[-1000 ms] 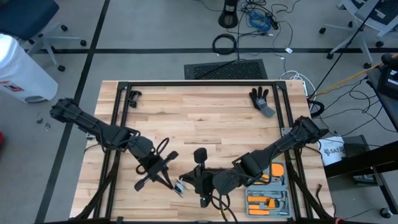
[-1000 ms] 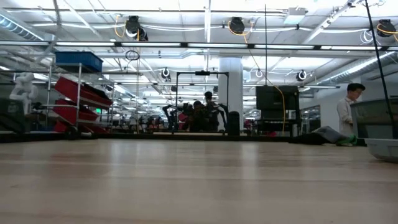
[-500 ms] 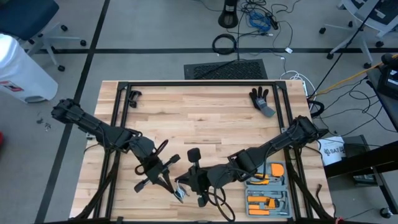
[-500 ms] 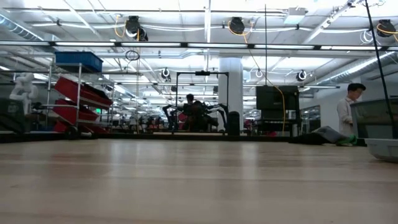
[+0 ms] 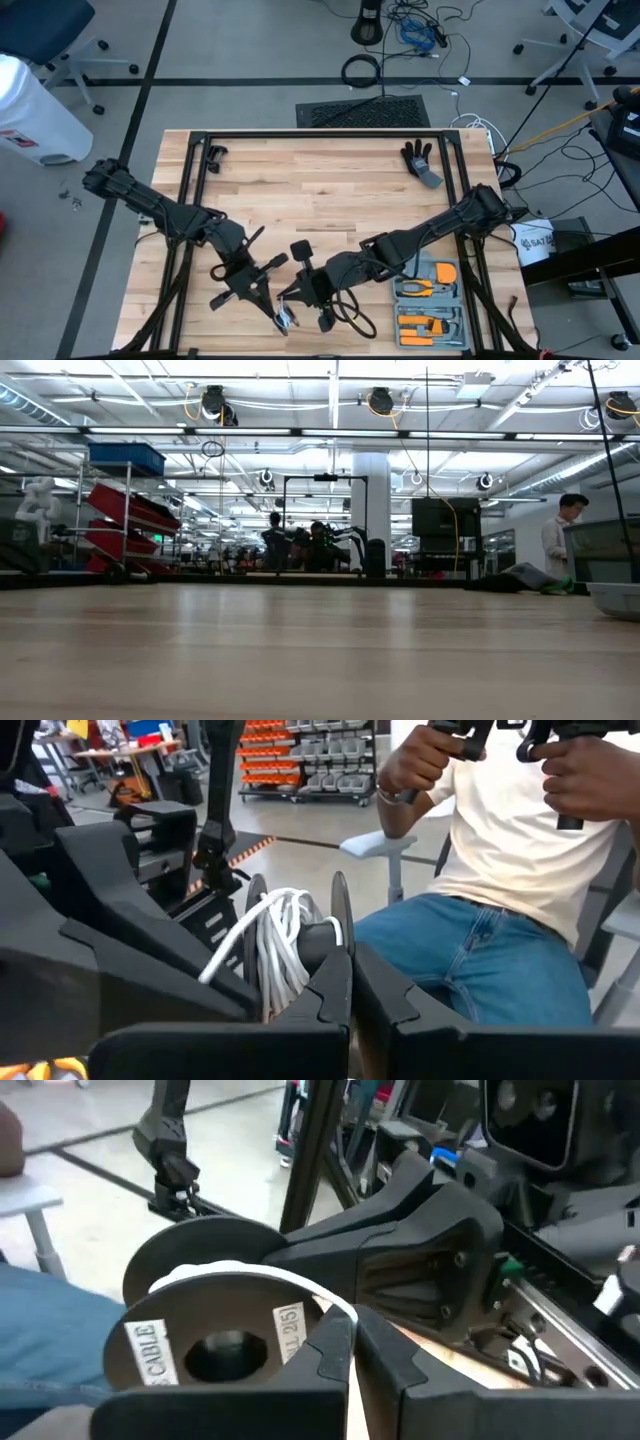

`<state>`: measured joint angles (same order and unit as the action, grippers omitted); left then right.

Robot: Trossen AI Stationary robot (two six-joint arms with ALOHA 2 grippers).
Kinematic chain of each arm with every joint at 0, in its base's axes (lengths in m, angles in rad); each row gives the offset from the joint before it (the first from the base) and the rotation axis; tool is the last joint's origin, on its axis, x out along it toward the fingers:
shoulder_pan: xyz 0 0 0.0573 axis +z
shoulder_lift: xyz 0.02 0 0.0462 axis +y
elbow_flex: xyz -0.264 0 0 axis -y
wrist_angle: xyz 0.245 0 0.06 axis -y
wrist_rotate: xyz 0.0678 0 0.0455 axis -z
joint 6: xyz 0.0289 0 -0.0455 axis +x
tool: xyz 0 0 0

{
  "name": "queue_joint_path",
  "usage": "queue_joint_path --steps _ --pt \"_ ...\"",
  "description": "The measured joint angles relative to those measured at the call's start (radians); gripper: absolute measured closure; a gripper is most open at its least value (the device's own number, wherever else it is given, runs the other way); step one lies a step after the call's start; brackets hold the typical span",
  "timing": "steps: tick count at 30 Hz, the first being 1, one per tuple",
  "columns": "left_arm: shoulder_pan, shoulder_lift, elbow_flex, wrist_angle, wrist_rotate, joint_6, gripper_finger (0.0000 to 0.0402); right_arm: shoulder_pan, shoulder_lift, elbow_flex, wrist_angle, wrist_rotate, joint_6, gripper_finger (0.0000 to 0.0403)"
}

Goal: Coil cords
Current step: Coil the white cable wire onto the spool

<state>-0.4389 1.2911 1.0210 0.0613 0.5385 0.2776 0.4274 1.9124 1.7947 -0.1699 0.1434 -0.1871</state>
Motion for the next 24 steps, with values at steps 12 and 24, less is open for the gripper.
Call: queue_joint_path --steps 12,24 --pt "-0.003 0.010 0.000 0.032 0.031 0.044 0.0400 -0.032 0.034 0.000 0.042 -0.095 0.035 0.0397" --pt "-0.007 0.005 0.000 0.039 0.073 0.051 0.0400 -0.035 0.038 -0.001 0.008 -0.143 0.098 0.0341"
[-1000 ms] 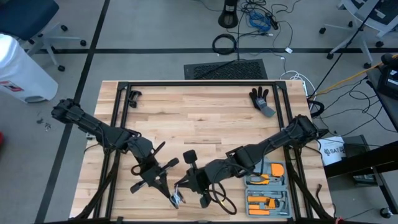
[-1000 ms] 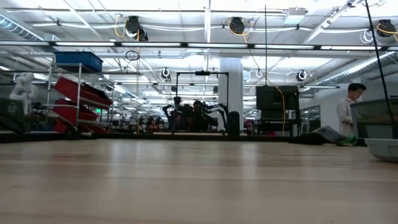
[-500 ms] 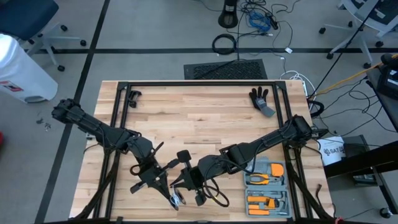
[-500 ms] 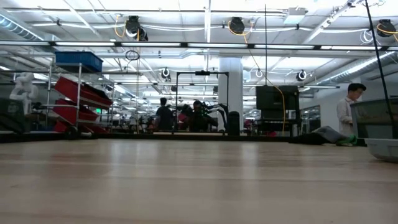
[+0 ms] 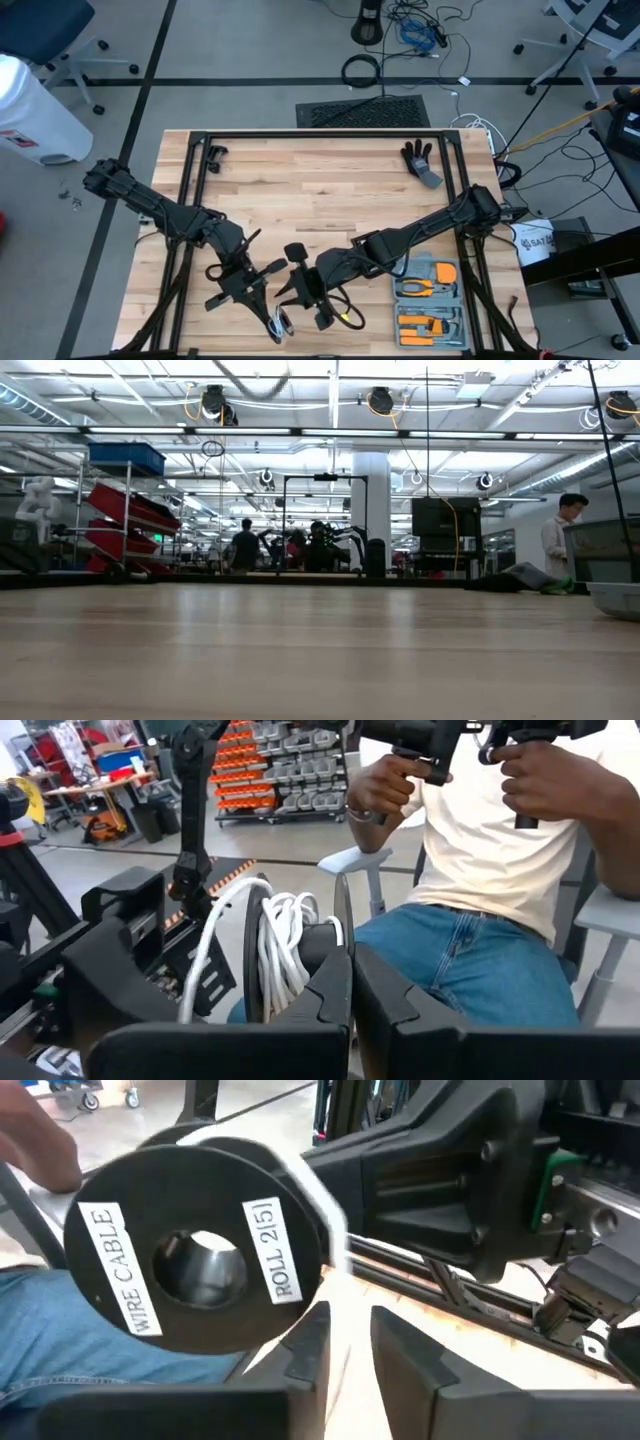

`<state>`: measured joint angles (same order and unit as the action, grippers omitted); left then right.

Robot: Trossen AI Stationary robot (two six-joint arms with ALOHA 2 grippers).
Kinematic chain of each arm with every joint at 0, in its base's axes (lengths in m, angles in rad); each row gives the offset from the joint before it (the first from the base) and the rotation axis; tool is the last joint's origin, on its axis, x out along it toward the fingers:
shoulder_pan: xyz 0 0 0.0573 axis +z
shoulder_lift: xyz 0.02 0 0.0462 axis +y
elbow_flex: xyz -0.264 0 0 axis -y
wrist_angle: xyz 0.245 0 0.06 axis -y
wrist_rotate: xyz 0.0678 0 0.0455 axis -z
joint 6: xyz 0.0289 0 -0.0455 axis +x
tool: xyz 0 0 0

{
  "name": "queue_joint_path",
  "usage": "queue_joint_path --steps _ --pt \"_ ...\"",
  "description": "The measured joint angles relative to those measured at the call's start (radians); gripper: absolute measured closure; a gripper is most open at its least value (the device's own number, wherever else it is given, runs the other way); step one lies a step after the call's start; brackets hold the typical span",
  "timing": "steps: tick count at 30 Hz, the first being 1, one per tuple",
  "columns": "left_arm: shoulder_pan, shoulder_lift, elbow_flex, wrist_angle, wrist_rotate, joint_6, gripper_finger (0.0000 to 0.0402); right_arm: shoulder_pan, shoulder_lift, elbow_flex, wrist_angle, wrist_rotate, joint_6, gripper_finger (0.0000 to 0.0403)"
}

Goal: Coil cords
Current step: Coil the white cable wire onto the spool

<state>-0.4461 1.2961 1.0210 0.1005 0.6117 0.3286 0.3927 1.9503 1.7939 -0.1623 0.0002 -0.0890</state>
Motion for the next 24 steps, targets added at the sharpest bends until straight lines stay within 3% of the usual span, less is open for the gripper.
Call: queue_joint_path --steps 7,10,14,24 --pt "0.000 -0.007 0.000 -0.001 -0.001 -0.002 0.0400 -0.001 -0.001 0.000 -0.019 0.006 0.010 0.0291" --pt "-0.004 -0.016 0.000 -0.003 -0.003 -0.005 0.0400 -0.001 -0.013 0.000 -0.072 0.056 0.025 0.0280" --pt "-0.020 -0.022 0.000 0.003 -0.003 0.000 0.0400 0.001 -0.041 0.000 -0.141 0.129 0.048 0.0273" --pt "-0.033 -0.022 0.001 0.056 -0.005 -0.005 0.0400 0.005 -0.056 -0.001 -0.216 0.140 0.080 0.0273"
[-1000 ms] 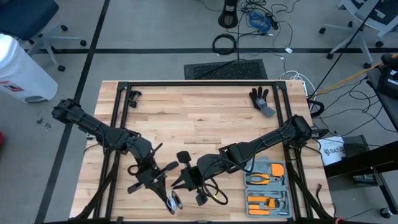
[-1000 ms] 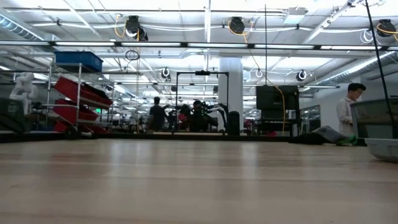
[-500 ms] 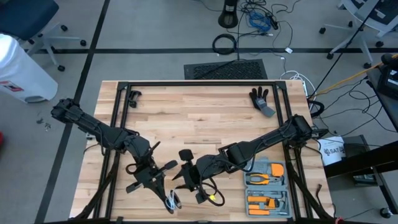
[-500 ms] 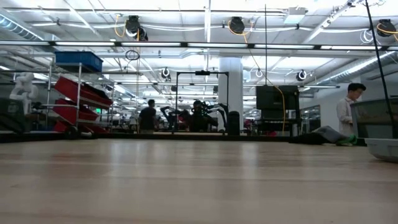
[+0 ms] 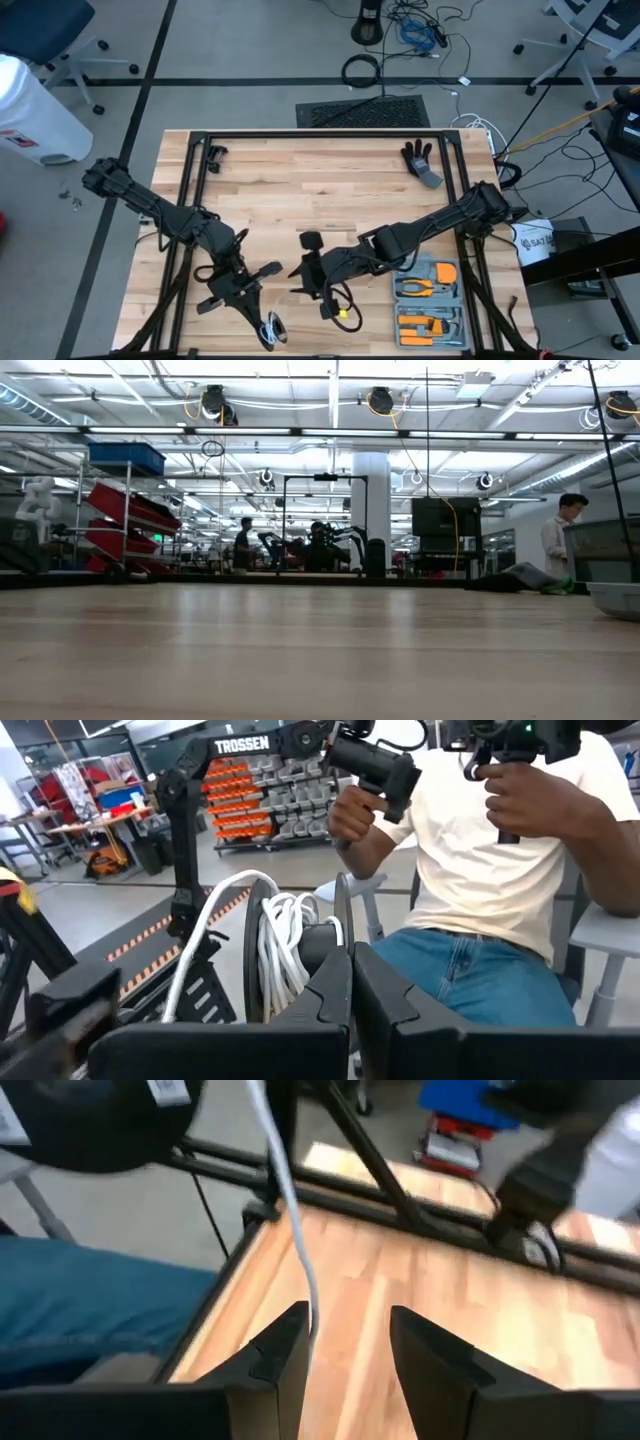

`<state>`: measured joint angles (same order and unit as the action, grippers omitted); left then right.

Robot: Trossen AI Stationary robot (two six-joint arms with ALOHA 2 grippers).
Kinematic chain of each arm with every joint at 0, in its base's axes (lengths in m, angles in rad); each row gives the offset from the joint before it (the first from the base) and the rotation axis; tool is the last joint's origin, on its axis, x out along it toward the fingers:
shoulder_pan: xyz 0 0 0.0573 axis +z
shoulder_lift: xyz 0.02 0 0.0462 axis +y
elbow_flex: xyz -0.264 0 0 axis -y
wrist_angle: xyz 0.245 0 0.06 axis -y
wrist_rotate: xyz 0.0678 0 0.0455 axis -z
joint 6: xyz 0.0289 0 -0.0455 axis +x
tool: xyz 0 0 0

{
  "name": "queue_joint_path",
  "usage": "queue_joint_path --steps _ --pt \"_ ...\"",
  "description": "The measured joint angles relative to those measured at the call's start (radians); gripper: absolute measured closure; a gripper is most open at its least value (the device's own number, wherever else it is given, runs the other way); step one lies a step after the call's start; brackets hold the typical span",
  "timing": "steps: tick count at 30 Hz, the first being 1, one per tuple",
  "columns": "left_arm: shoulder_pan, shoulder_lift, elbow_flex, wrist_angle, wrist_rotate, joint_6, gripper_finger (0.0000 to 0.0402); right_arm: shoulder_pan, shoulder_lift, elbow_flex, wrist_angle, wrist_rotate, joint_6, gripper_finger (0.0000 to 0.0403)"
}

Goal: Coil cords
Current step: Coil the white cable wire onto the spool

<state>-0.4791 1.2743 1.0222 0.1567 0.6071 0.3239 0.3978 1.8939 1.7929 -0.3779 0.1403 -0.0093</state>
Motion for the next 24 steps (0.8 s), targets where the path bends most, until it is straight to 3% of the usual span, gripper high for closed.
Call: queue_joint_path --steps 5,10,24 --pt "0.001 0.000 0.000 0.038 -0.002 -0.004 0.0400 0.029 -0.044 0.001 -0.130 0.141 0.075 0.0273" --pt "0.001 0.000 0.000 0.130 -0.002 -0.040 0.0400 0.066 -0.042 0.000 -0.215 0.219 0.105 0.0273" --pt "-0.019 0.000 0.000 0.187 -0.009 -0.054 0.0400 0.084 -0.040 0.001 -0.186 0.254 0.111 0.0273"
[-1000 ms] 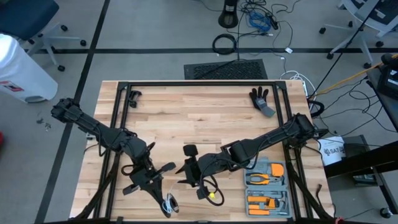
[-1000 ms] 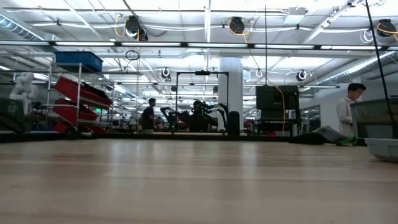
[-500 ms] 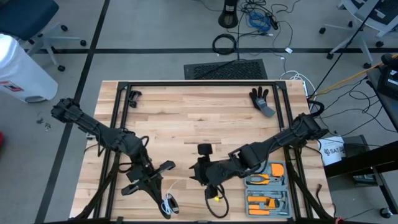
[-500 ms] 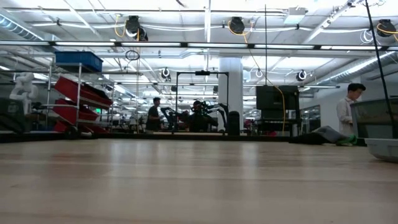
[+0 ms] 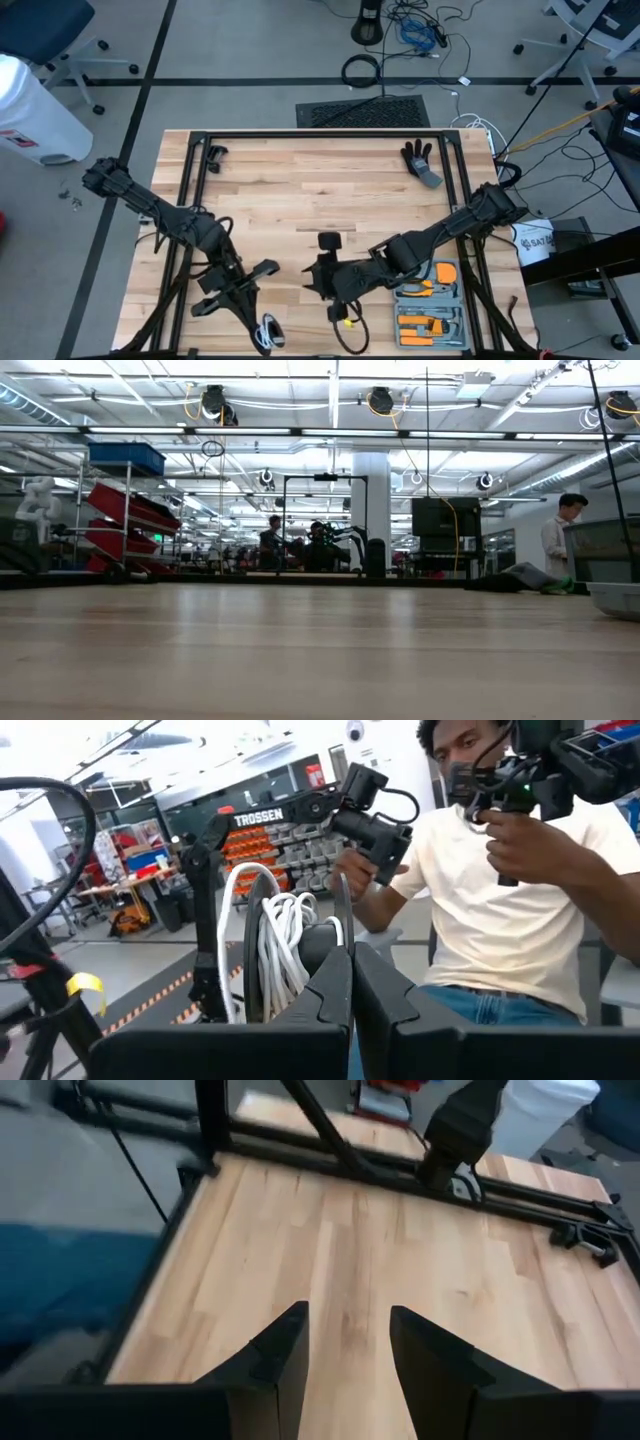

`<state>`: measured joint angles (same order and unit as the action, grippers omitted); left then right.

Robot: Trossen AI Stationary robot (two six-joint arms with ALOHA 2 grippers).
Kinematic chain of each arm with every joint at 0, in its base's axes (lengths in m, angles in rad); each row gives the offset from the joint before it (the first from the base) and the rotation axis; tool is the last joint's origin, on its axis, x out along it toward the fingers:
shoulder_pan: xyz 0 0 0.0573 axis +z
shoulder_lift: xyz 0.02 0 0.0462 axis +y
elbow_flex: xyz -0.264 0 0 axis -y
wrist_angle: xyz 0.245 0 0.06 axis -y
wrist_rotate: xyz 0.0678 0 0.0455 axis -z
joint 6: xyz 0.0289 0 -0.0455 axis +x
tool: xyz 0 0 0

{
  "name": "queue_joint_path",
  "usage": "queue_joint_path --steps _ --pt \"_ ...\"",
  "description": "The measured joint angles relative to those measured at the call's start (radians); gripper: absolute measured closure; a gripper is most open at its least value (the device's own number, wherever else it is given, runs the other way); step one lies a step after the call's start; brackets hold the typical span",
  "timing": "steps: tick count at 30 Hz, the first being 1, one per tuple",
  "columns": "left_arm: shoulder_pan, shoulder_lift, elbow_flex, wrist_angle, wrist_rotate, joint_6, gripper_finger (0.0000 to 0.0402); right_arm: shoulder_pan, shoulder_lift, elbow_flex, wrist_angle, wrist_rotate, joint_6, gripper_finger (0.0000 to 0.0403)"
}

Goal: Coil cords
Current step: Coil the white cable wire onto the spool

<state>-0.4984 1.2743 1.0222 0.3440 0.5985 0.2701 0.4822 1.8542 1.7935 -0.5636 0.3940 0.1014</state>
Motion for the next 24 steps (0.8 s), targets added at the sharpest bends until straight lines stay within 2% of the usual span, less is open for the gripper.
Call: queue_joint_path --steps 3,5,7,10,11,19,21,24 --pt "0.000 0.000 0.000 0.019 -0.011 -0.001 0.0400 0.045 0.000 0.000 0.077 0.007 0.045 0.0273" --pt "0.000 0.001 0.000 0.052 -0.023 -0.001 0.0400 0.089 0.008 0.001 0.159 0.054 0.061 0.0273" --pt "0.000 0.001 0.000 0.082 -0.055 -0.002 0.0400 0.133 0.021 0.001 0.219 0.179 0.037 0.0273" --pt "0.000 0.001 0.000 0.108 -0.107 -0.003 0.0400 0.172 0.033 0.000 0.256 0.427 0.031 0.0275" --pt "0.000 0.001 0.000 0.116 -0.119 -0.003 0.0400 0.180 0.035 0.000 0.259 0.466 0.032 0.0277" --pt "0.000 0.001 0.000 0.121 -0.135 -0.003 0.0400 0.187 0.053 -0.001 0.247 0.474 -0.009 0.0302" --pt "0.000 0.001 0.000 0.120 -0.135 -0.020 0.0400 0.183 0.052 -0.001 0.246 0.471 -0.016 0.0323" --pt "0.000 0.001 0.000 0.119 -0.136 -0.029 0.0400 0.185 0.045 -0.001 0.224 0.433 -0.020 0.0378"
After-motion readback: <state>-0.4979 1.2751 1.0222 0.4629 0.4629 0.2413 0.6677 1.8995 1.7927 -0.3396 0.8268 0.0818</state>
